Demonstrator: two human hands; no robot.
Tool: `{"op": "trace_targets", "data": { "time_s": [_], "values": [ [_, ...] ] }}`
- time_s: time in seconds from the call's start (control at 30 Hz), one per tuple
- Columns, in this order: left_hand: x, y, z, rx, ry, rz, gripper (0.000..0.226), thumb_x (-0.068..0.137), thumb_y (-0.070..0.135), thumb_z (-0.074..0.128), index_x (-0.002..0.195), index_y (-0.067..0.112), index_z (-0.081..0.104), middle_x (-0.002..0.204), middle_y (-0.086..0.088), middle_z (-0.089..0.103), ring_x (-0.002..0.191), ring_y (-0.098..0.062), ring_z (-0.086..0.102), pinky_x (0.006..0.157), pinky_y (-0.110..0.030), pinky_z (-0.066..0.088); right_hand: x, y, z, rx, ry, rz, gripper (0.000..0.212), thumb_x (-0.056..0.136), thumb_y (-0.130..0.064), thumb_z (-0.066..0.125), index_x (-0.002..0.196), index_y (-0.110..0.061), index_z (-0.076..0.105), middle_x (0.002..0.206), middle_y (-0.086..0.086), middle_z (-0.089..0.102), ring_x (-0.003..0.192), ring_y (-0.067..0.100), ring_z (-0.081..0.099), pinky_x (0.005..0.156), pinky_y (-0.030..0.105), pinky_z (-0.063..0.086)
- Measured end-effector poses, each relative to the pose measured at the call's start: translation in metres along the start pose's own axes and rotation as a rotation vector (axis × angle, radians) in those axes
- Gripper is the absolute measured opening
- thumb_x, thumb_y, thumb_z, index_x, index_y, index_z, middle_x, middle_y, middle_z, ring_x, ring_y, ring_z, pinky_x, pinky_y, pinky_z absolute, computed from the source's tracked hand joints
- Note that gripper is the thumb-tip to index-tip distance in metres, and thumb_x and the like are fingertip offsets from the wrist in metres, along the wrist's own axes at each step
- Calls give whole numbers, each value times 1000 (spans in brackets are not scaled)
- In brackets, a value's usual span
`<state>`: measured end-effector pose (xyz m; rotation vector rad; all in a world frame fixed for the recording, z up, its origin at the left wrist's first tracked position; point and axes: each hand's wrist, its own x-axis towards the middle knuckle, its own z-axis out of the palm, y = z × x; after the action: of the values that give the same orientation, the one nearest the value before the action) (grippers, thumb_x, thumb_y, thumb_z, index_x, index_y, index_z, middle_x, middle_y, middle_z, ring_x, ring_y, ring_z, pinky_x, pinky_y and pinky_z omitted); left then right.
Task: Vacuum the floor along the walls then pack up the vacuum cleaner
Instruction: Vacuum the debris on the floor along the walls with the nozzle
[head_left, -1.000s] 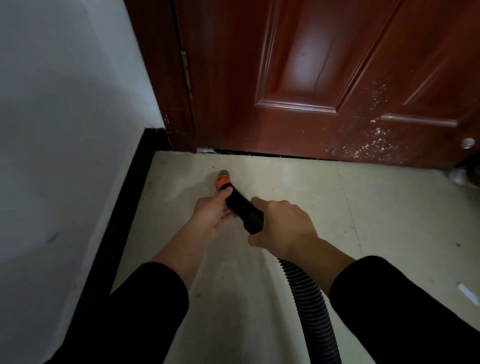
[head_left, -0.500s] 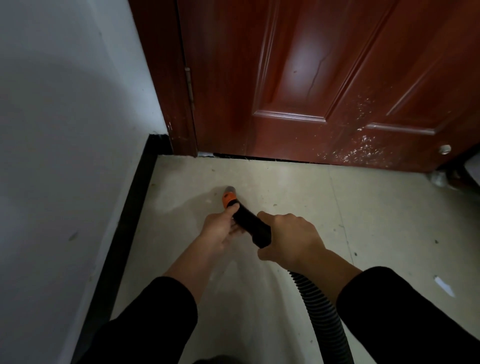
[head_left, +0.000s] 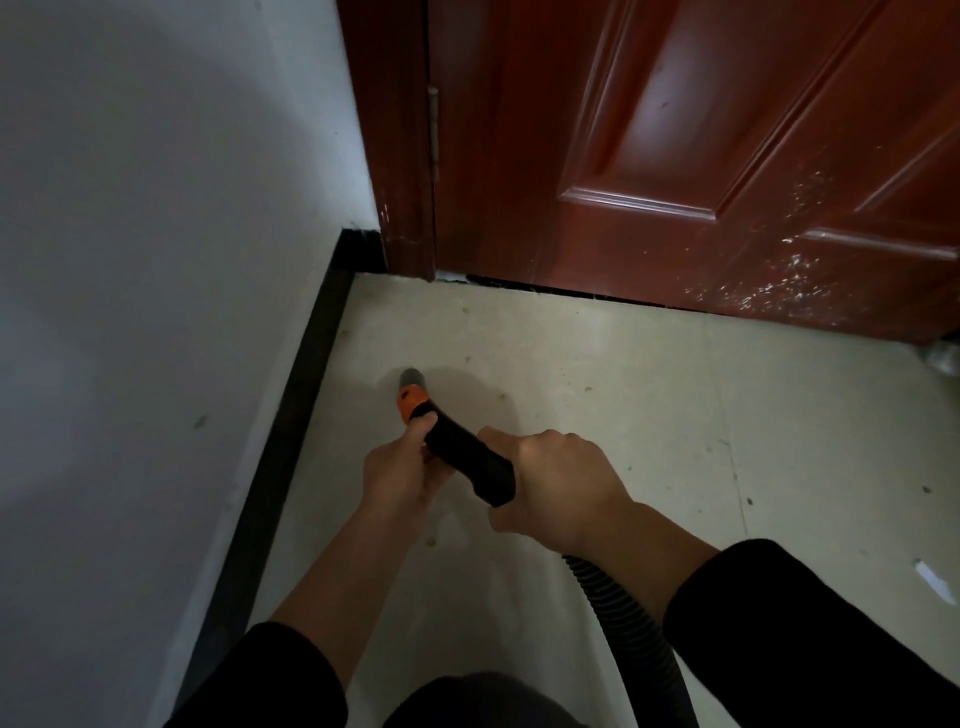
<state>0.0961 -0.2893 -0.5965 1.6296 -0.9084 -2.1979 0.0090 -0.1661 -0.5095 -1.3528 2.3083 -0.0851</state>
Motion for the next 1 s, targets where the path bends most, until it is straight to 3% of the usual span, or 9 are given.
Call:
{"op": "trace_targets", "data": {
  "time_s": [0.1,0.3,0.5,0.6,0.7,1.0],
  "values": [
    [2,8,-14,7,53,45,25,91,20,65,102,-2,63,101,-20,69,87,-28,71,70,-32,58,13,-11,4,18,12,-42,43,78,-36,67,117,-30,48,78,-3,54,67,22,51,57,28,39],
    [6,31,-34,12,77,98,23,95,20,60,109,1,59,92,-15,67,86,-26,68,85,-38,54,41,-33,15,45,16,-113,42,79,-35,67,116,-29,48,80,-2,53,68,22,50,58,27,35],
    [8,41,-37,70,83,128,32,95,22,59,116,-3,59,105,-19,65,98,-32,66,97,-45,51,49,-36,19,46,45,-128,45,79,-36,67,119,-29,48,79,-3,53,68,21,50,58,27,37],
    [6,37,-42,97,109,136,20,94,24,61,96,4,64,100,-16,66,103,-34,65,99,-50,49,47,-35,21,73,44,-140,45,77,-36,68,118,-31,50,80,-4,55,69,20,51,58,27,39],
    [1,29,-49,92,166,140,19,91,29,66,80,13,64,93,-12,68,94,-31,68,93,-47,53,43,-34,24,89,17,-165,46,76,-36,69,118,-33,50,84,-2,62,71,21,57,61,29,47],
    [-16,15,-45,-36,211,132,18,93,19,63,76,12,61,80,-7,65,75,-18,66,69,-28,54,34,-23,29,111,-30,-210,46,72,-38,71,114,-36,51,80,-5,64,68,18,58,60,31,50]
  ]
}}
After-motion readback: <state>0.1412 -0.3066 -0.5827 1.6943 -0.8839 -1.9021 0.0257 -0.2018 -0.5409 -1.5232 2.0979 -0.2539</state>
